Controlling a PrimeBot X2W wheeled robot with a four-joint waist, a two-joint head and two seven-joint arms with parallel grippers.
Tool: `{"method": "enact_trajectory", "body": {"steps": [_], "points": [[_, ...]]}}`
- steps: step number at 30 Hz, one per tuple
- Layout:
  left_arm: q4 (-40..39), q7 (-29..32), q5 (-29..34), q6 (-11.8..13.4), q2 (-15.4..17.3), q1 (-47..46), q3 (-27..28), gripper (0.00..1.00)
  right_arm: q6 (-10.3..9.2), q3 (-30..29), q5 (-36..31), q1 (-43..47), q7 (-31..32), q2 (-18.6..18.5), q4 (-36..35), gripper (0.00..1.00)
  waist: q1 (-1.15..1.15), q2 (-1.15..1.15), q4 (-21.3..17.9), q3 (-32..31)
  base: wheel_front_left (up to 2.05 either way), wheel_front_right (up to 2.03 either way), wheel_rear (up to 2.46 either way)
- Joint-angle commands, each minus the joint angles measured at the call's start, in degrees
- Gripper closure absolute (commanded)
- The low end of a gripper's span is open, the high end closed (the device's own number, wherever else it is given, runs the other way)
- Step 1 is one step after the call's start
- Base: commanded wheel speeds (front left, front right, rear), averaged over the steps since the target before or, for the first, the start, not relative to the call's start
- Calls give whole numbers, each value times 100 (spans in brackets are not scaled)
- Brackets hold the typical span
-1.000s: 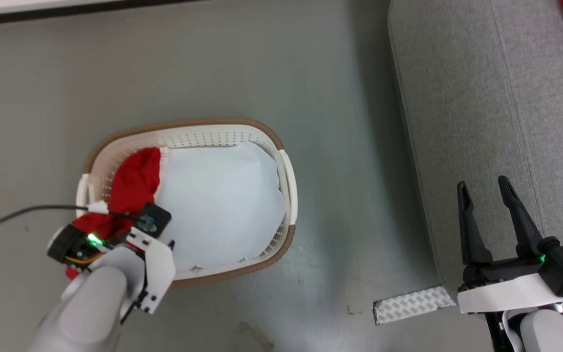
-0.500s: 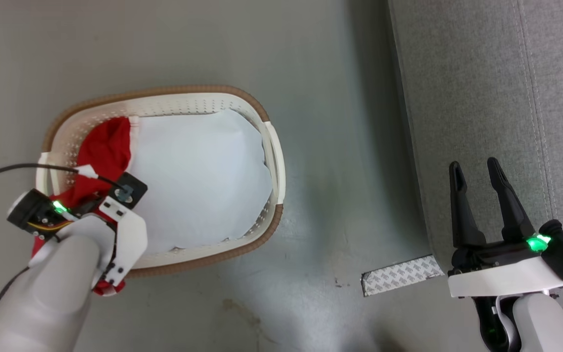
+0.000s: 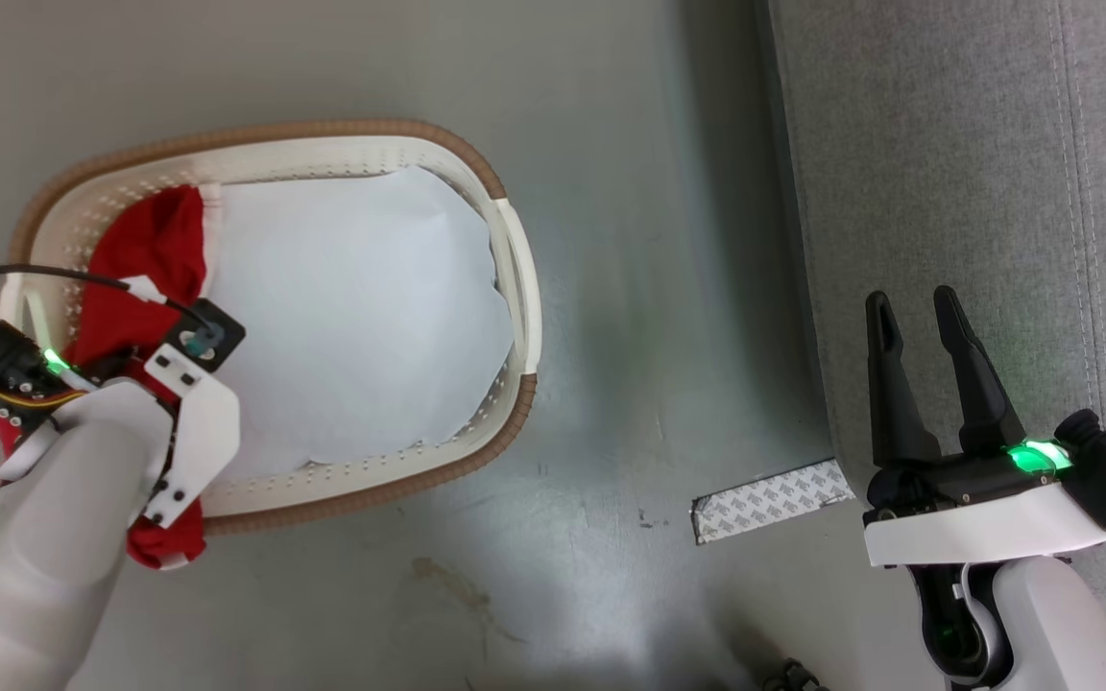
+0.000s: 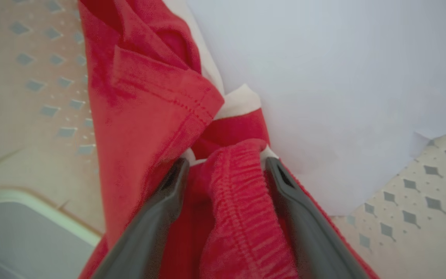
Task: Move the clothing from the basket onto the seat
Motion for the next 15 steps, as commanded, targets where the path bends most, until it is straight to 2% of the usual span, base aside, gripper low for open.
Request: {"method": "enact_trajectory", "body": {"steps": [1,4,5,6,7,8,15], "points": [[-24,64,27,-23,98,-64,-19,0,-15,20,64,-83,-1,-6,-35,0,-1,0,-39,74,0,0,0],[-85,142,12,-28,162,-67,-69,0,-15,52,122,-94,-1,-5,-37,0,-1,0,-59,118,0,0,0],[-111,165,10,-31,187,-63,-88,51,-15,55,157,-108,-1,-5,-37,0,-1,0,-70,137,0,0,0],[-142,204,-17,-37,204,-54,-105,66,-15,59,178,-122,-1,-5,-36,0,-1,0,-79,151,0,0,0],[-166,220,-40,-42,222,-41,-120,90,-15,61,204,-135,-1,-5,-32,0,-1,0,-87,162,0,0,0],[-196,246,-53,-46,240,-27,-133,100,-15,59,224,-146,-1,-5,-23,0,-1,0,-93,167,0,0,0],[-396,250,-371,-27,91,185,-60,100,-15,-107,201,-91,-1,-5,121,0,-1,0,-8,-100,0,0,0]]}}
